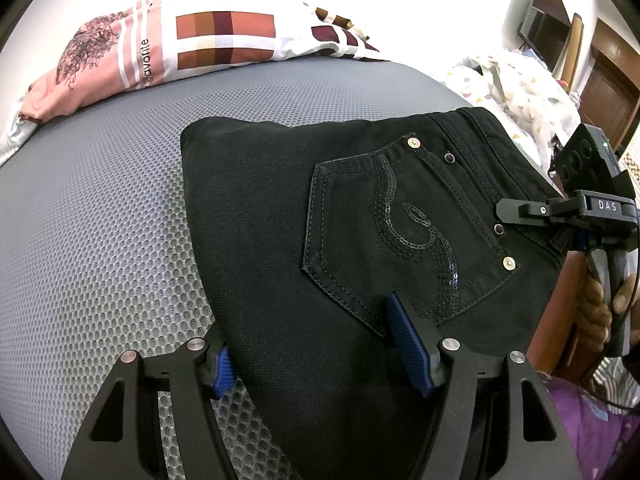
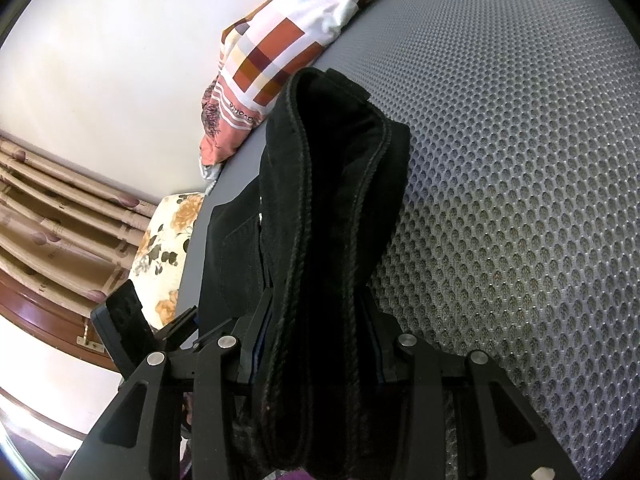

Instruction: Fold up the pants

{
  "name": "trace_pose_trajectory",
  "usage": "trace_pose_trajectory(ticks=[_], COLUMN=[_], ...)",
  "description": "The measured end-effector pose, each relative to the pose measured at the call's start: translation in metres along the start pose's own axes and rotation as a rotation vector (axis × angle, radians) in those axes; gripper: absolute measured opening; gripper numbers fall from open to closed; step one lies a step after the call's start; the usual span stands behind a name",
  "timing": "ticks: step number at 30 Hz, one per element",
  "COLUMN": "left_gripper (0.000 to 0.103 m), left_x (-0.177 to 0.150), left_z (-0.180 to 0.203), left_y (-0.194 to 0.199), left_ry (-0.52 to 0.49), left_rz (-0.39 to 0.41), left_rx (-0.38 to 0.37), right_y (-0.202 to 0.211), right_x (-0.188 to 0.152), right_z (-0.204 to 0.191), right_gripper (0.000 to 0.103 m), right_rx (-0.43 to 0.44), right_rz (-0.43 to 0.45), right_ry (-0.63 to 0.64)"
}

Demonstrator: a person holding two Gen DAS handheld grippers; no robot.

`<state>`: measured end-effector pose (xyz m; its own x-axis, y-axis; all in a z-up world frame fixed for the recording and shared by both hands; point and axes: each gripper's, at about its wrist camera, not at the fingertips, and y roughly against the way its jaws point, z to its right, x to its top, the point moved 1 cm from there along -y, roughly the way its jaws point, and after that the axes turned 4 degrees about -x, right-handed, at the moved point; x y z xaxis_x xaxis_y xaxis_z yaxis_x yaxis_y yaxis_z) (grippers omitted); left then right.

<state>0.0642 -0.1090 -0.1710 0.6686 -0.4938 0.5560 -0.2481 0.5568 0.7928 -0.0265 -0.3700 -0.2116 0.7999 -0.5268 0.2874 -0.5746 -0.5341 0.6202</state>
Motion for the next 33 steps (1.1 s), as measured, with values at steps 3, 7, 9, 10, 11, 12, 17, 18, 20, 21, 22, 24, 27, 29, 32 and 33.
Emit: trace_pose_trajectory(ticks=[3,7,9,10,11,12,17,18,20,21,22,24,27,29,32,33], left_gripper=[0.068,0.066,0.066,0.066,0.065,0.065,0.063,0.062,0.061,0.060,0.060,0.060,0.060,0.060,0.060,0.060], left_x=[-0.0001,-0.0027,-0.0030,-0.0028,-0.0028,-0.0022,-0.0023,-0.0016,-0.0018,-0.0016,-0.0015,-0.0021,-0.0022,-0.0018,-0.0014,-0.0011], left_z=[0.0004,0.0026,0.0034,0.0036,0.0039,0.0039,0.0073,0.0083,0.0094,0.0095,0.0093,0.0094,0.0096,0.0095,0.0087,0.0081], left_y=[0.0002,0.0016,0.0023,0.0025,0.0026,0.0025,0.0034,0.0037,0.0044,0.0045,0.0046,0.0052,0.0056,0.0056,0.0049,0.0046], left_ry=[-0.002,-0.019,-0.020,-0.022,-0.022,-0.024,-0.035,-0.044,-0.052,-0.056,-0.058,-0.060,-0.069,-0.067,-0.064,-0.060], left_rz=[0.003,0.025,0.027,0.027,0.027,0.026,0.022,0.020,0.017,0.014,0.011,0.006,0.000,-0.004,-0.011,-0.014], left_rx=[0.003,0.010,0.011,0.011,0.012,0.013,0.021,0.025,0.028,0.029,0.029,0.028,0.027,0.024,0.020,0.017], right_y=[0.0001,0.0003,0.0010,0.0010,0.0013,0.0015,0.0038,0.0039,0.0042,0.0045,0.0044,0.0047,0.0046,0.0044,0.0025,0.0001], right_x=[-0.0009,-0.0023,-0.0037,-0.0050,-0.0051,-0.0054,-0.0050,-0.0037,-0.0021,-0.0018,-0.0004,0.0010,-0.0001,-0.0011,0.0015,0.0014], right_z=[-0.0005,-0.0002,-0.0001,0.0001,0.0010,0.0018,0.0049,0.0050,0.0063,0.0065,0.0060,0.0056,0.0051,0.0051,0.0048,0.0029], right_gripper=[0.035,0.036,0.036,0.036,0.036,0.036,0.036,0.036,0.036,0.036,0.036,0.036,0.036,0.036,0.038,0.041], right_rx=[-0.002,-0.002,0.002,0.003,0.006,0.010,0.019,0.023,0.028,0.029,0.032,0.036,0.037,0.029,0.022,0.019], right_rz=[0.006,0.013,0.017,0.018,0.019,0.018,0.012,0.010,0.006,0.004,0.001,-0.003,-0.011,-0.017,-0.042,-0.048], right_ry=[-0.004,-0.020,-0.038,-0.046,-0.055,-0.063,-0.094,-0.100,-0.109,-0.112,-0.115,-0.121,-0.124,-0.114,-0.094,-0.097])
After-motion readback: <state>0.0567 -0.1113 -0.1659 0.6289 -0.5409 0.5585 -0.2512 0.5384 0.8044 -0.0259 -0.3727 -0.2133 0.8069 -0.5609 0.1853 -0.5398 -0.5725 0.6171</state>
